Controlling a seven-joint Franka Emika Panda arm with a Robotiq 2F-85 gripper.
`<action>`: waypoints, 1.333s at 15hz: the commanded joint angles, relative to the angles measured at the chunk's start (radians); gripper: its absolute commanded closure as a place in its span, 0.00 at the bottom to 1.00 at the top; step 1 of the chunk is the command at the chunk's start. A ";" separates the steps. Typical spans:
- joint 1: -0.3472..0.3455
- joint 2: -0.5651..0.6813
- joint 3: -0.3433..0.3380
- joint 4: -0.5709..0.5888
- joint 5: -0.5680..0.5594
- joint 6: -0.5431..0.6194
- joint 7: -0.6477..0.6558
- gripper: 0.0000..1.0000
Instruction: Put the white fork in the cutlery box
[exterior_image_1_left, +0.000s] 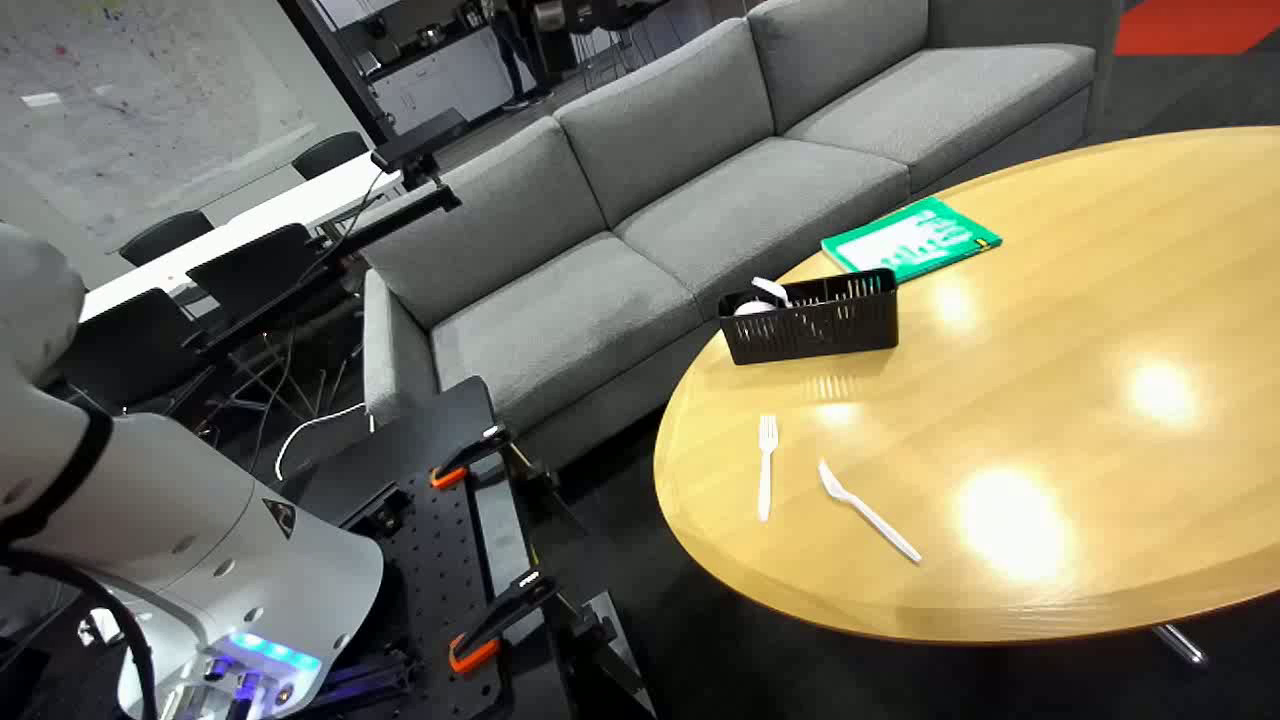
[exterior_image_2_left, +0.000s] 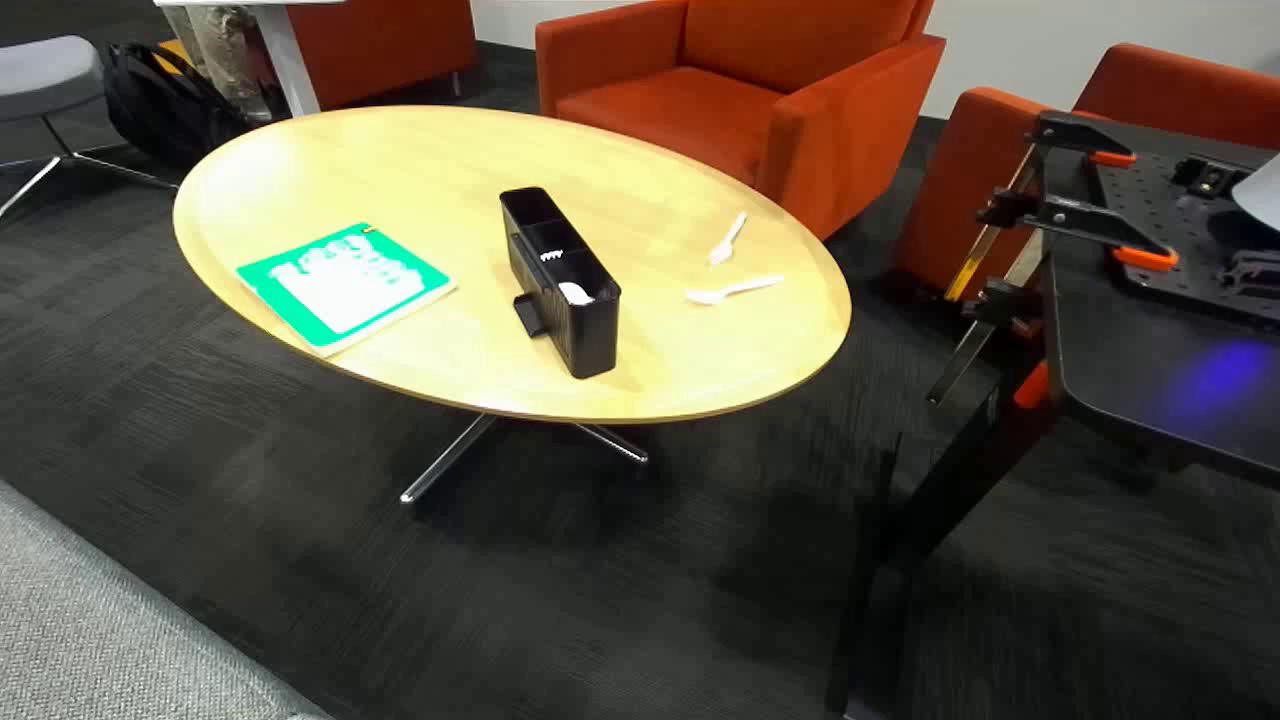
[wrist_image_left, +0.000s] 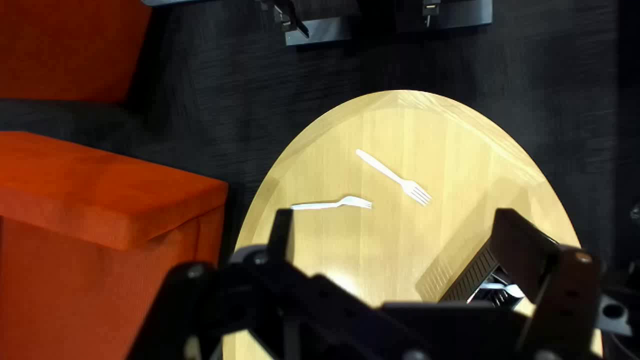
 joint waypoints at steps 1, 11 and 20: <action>0.021 0.001 -0.019 0.002 -0.004 -0.002 0.004 0.00; -0.016 0.082 -0.067 -0.057 0.016 0.193 0.201 0.00; -0.022 0.435 -0.199 -0.191 0.034 0.733 0.597 0.00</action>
